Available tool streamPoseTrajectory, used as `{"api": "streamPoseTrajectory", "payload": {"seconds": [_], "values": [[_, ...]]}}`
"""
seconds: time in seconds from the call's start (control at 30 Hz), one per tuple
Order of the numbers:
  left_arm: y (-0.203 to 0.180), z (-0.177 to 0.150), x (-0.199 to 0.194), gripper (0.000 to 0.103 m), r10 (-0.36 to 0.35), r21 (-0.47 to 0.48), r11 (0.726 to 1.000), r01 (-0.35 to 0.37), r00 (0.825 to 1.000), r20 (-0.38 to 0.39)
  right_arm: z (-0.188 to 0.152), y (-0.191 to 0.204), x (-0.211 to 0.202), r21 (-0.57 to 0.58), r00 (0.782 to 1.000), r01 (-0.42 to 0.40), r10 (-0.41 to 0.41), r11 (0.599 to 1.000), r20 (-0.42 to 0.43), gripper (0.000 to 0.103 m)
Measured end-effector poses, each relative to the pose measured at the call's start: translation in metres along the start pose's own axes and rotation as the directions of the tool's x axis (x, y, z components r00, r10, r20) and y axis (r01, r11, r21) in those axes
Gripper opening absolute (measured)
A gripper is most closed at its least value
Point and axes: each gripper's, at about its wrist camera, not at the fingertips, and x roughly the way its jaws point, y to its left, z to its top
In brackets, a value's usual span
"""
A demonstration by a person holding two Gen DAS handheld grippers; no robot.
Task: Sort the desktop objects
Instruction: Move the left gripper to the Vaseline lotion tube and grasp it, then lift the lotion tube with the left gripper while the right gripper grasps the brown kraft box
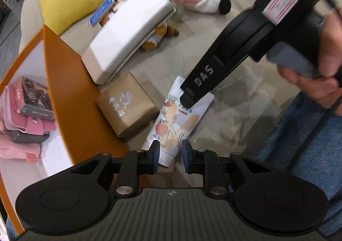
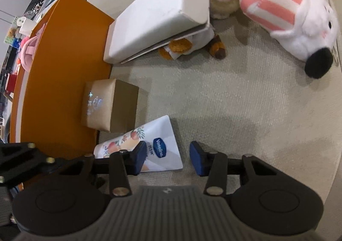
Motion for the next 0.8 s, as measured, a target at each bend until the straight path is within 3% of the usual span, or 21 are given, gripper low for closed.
{"api": "streamPoseTrajectory", "payload": {"seconds": [0.17,0.5,0.8], "values": [[0.004,0.000,0.010,0.022,-0.003,-0.027,1.000,0.002,1.000,-0.025,-0.001,-0.007,0.002,0.043,0.997,-0.076,0.077,0.996,-0.024,0.015],[0.004,-0.013,-0.019,0.024,-0.031,-0.047,0.998,0.035,0.996,0.083,-0.017,0.008,-0.033,0.057,0.973,-0.229,0.228,0.972,0.023,0.010],[-0.003,-0.035,-0.047,0.051,-0.037,-0.097,0.994,0.053,0.987,0.156,-0.034,0.034,-0.047,0.035,0.958,-0.287,0.287,0.957,0.017,0.008]]}}
